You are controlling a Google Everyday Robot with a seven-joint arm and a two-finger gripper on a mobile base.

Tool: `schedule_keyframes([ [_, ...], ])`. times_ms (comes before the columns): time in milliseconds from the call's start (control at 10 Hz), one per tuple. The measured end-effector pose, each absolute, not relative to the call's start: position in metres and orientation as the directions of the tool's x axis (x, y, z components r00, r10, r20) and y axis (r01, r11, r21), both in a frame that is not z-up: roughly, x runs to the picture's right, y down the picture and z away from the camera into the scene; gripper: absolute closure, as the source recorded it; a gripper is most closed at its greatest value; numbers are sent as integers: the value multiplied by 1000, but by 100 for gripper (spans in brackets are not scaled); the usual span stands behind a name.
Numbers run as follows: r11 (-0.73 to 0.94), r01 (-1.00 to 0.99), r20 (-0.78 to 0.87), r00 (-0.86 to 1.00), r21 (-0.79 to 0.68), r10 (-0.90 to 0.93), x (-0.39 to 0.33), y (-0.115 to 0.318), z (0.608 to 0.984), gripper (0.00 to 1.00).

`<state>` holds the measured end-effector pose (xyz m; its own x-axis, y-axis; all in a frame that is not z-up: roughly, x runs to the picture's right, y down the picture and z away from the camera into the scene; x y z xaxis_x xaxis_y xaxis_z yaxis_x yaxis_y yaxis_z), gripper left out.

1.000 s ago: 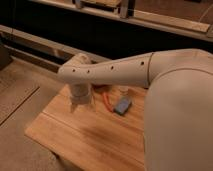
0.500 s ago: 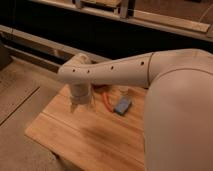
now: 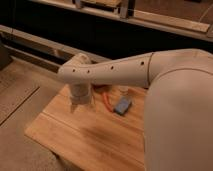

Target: Wipe the white sponge on the table

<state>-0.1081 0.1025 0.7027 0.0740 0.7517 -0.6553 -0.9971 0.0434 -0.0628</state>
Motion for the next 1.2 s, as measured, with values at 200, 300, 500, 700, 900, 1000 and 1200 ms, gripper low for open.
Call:
schedule_keyframes([
  [200,43,-997,-655,74,-63,752,-108,103,703,35],
  [300,44,-997,-655,74,-63,752,-108,102,703,35],
  [500,32,-998,-652,59,-53,756,-108,101,703,35],
  [700,-95,-995,-629,-63,-17,775,-106,89,708,35],
  [900,-314,-949,-577,-280,42,767,-89,66,718,35],
  [1000,-378,-924,-561,-346,64,752,-78,59,722,35],
  [1200,-453,-884,-549,-438,117,712,-45,58,728,35],
])
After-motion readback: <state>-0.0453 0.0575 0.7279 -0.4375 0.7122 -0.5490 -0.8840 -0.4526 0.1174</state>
